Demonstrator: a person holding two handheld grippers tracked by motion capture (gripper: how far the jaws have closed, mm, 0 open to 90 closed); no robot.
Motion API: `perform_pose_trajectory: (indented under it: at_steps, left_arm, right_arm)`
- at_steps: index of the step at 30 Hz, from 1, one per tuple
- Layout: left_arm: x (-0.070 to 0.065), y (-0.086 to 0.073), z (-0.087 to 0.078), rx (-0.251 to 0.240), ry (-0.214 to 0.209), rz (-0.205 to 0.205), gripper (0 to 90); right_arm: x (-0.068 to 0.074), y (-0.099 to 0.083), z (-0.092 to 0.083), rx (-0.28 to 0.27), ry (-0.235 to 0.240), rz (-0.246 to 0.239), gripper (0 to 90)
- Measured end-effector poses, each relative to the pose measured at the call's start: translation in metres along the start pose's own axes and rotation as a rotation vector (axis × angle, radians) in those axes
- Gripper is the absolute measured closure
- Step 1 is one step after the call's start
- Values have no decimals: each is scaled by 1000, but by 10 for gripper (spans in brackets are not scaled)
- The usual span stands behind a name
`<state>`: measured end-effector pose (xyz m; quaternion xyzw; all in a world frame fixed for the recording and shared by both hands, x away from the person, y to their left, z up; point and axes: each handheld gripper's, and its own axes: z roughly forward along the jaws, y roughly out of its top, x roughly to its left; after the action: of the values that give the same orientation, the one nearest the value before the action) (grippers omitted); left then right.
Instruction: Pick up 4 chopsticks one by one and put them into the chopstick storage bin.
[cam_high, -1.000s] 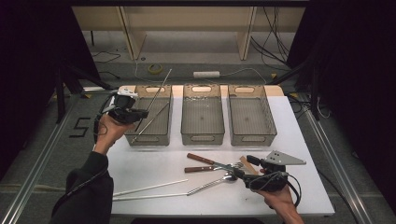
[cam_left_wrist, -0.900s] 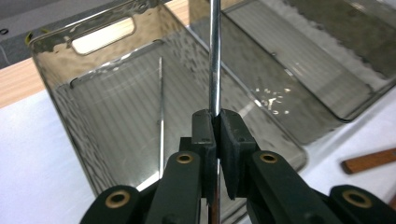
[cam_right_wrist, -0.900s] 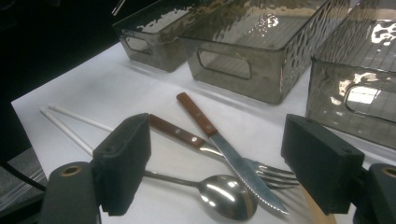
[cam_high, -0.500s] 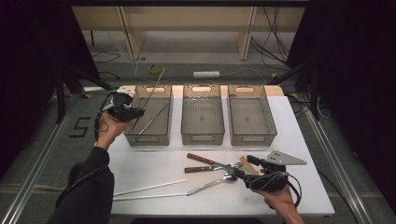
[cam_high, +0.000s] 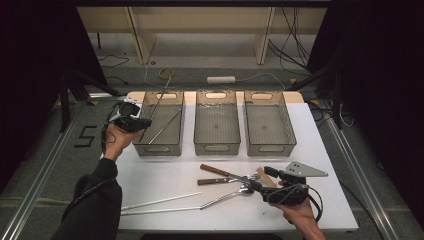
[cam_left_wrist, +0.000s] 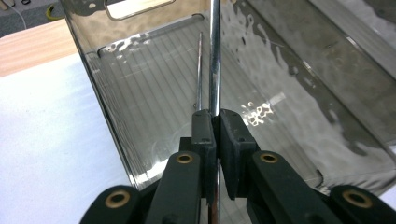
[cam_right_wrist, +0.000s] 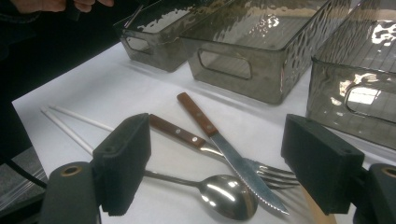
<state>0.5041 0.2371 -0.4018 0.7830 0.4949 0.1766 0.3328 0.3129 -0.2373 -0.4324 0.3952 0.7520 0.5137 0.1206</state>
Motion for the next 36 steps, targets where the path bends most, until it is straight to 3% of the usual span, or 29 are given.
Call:
perform_pose_trajectory:
  at_steps: [28,36]
  left_arm:
    - [4,-12,20,78,30,-21,836]
    - [4,-11,20,70,39,-25,815]
  right_arm:
    - [1,0,0,-4,1,-1,254]
    - [1,0,0,-4,1,-1,254]
